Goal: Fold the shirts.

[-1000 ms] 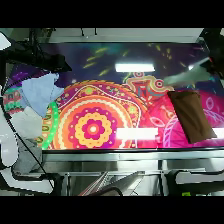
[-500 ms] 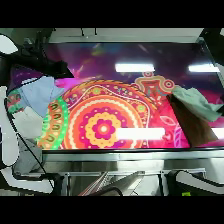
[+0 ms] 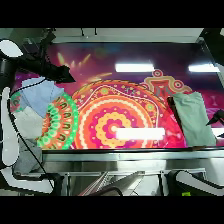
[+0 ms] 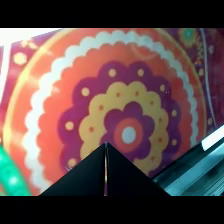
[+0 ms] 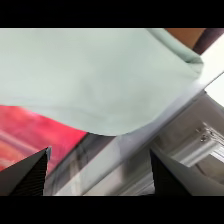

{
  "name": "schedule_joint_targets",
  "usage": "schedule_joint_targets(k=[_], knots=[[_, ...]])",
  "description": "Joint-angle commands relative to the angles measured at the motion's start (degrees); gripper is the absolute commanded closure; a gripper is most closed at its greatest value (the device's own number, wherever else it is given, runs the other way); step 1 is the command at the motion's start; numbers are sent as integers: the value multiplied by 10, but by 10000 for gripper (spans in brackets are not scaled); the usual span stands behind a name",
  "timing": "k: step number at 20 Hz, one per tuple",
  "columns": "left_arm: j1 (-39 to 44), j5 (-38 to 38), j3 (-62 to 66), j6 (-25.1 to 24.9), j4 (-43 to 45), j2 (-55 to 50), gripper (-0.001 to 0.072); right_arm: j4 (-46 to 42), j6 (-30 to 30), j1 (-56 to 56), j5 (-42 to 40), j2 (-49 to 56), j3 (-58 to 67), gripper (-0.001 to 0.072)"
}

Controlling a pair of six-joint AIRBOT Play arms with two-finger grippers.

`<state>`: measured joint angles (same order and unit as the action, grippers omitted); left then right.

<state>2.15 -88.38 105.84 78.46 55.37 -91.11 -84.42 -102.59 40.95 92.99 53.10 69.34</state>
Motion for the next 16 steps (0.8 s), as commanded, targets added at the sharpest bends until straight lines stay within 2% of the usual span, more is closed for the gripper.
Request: schedule_joint_targets(k=[1,2,3,4,5,6,8,13,16], knots=[[-1,1,5,-3,0,0,692,104,5,-1,-31,0,0,96],[0,-1,16,-19,0,0,692,163,25,-5,-45,0,0,426],[0,-5,30,-24,0,0,692,218,46,-12,-54,-1,0,631],[-1,-12,48,-25,1,0,692,257,56,-25,-64,-2,0,607],[-1,-15,60,-25,1,5,693,278,63,-46,-71,-5,0,626],[0,-8,53,-24,0,21,694,277,77,-73,-80,-9,-1,693],[10,25,-15,-24,1,77,695,276,99,-134,-102,-22,-19,694],[80,98,-336,-25,1,307,694,277,112,-280,-143,-108,-172,694],[123,156,-529,10,2,463,693,277,106,-339,-175,-163,-269,694]])
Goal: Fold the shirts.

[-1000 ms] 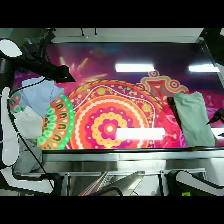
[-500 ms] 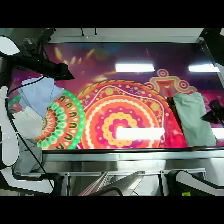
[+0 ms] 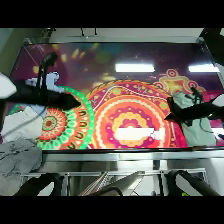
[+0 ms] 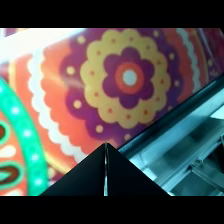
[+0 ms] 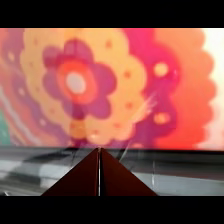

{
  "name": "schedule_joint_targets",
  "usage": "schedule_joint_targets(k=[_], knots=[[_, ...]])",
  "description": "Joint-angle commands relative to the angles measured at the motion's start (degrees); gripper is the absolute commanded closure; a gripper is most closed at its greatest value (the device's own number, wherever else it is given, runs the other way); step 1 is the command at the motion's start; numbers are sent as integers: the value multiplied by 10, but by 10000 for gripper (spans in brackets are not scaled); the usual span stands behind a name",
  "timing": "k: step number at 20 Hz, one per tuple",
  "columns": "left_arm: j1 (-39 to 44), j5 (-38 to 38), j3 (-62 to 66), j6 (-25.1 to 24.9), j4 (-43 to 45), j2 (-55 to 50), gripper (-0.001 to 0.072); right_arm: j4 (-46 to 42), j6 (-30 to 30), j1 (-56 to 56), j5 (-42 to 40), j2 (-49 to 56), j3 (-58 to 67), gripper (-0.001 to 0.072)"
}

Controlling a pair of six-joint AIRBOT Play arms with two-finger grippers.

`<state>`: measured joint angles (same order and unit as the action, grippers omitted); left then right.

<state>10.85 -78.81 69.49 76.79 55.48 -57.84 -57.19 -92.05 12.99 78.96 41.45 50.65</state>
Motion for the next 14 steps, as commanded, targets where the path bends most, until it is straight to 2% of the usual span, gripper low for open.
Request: schedule_joint_targets(k=[1,3,6,14], knots=[[45,75,-214,38,1,173,694,5,1,-66,-43,-53,-99,693],[48,76,-276,62,0,231,693,5,2,-68,-46,-54,-108,694],[48,67,-323,63,0,281,692,5,2,-68,-44,-54,-108,694],[48,69,-352,83,0,340,692,5,2,-68,-44,-54,-108,694]])
